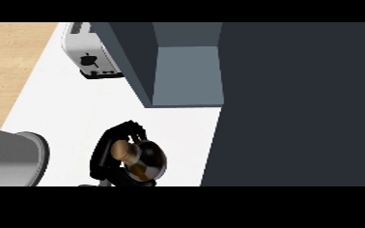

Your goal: Pick up the wine, place it into the cabinet and close the cabinet

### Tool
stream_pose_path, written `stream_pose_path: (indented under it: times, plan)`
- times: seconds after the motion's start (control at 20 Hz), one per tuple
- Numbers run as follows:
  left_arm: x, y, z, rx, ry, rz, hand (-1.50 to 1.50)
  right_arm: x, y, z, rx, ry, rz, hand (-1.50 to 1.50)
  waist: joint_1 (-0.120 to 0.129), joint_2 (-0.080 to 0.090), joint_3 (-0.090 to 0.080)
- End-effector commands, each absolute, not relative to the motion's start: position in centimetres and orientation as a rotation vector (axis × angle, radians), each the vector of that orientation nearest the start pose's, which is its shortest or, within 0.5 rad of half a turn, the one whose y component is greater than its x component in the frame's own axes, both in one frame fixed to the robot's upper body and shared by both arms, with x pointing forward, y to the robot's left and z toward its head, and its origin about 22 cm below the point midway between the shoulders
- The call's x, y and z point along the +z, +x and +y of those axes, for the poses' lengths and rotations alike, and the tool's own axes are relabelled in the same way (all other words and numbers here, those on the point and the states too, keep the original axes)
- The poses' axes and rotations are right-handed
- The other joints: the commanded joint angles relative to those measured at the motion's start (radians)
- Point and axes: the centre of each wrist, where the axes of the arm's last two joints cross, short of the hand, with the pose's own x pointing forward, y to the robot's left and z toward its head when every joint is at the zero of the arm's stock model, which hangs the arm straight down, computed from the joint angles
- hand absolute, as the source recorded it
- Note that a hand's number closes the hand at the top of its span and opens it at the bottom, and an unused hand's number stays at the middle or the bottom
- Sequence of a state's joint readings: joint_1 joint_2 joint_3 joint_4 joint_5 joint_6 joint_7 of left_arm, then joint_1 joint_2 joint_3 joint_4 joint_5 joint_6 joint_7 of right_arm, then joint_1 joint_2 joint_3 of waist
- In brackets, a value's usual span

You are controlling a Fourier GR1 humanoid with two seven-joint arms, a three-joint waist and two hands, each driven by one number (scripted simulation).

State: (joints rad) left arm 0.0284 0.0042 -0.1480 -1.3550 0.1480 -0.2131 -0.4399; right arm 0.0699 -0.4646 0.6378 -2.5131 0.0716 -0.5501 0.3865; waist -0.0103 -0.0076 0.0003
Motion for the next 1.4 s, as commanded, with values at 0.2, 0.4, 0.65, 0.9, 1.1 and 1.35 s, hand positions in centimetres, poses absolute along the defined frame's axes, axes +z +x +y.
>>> stream_pose_path:
  times: [0.2,0.4,0.65,0.9,1.1,1.35]
  plan:
    - [-3.0,22.1,14.8,-0.054,-0.324,-1.796,1.50,20.6,7.2,-19.2,0.169,0.230,-1.945,-1.50,-0.007,0.003,0.000]
    - [-2.7,25.4,16.1,-0.035,-0.244,-1.825,1.50,21.2,6.4,-19.3,0.157,0.225,-1.941,-1.50,-0.013,0.004,-0.002]
    - [-0.7,27.8,13.3,-0.083,-0.181,-1.841,1.50,19.6,8.5,-19.2,0.147,0.204,-1.956,-1.50,-0.010,0.008,0.000]
    - [-0.2,29.2,14.4,-0.095,-0.151,-1.835,1.50,21.1,7.2,-19.9,0.157,0.218,-1.942,-1.50,-0.011,0.005,-0.001]
    - [-1.0,30.6,13.8,-0.109,-0.134,-1.831,1.50,20.4,7.1,-19.7,0.154,0.221,-1.933,-1.50,-0.017,0.005,0.000]
    - [0.9,33.9,13.0,-0.132,-0.151,-1.782,1.50,20.7,7.4,-19.9,0.149,0.220,-1.943,-1.50,-0.021,0.008,-0.001]
